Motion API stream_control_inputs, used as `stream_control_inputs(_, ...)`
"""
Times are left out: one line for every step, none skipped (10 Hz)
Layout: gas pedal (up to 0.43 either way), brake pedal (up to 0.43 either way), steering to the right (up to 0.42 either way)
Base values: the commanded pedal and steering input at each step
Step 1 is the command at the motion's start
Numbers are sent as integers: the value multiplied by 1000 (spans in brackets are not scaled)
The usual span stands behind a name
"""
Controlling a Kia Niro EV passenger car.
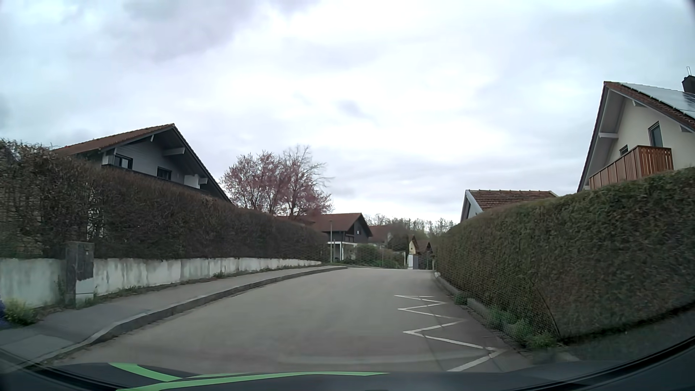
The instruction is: Follow the waypoints while adhering to traffic rules and regulations
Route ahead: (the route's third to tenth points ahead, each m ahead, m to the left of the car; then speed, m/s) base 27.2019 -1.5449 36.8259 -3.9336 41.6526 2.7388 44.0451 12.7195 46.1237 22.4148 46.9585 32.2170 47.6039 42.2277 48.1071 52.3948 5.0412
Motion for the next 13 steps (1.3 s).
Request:
stream_control_inputs(268,0,46)
stream_control_inputs(268,0,46)
stream_control_inputs(268,0,46)
stream_control_inputs(268,0,46)
stream_control_inputs(268,0,46)
stream_control_inputs(268,0,46)
stream_control_inputs(268,0,46)
stream_control_inputs(268,0,46)
stream_control_inputs(268,0,45)
stream_control_inputs(268,0,44)
stream_control_inputs(268,0,39)
stream_control_inputs(268,0,36)
stream_control_inputs(268,0,33)
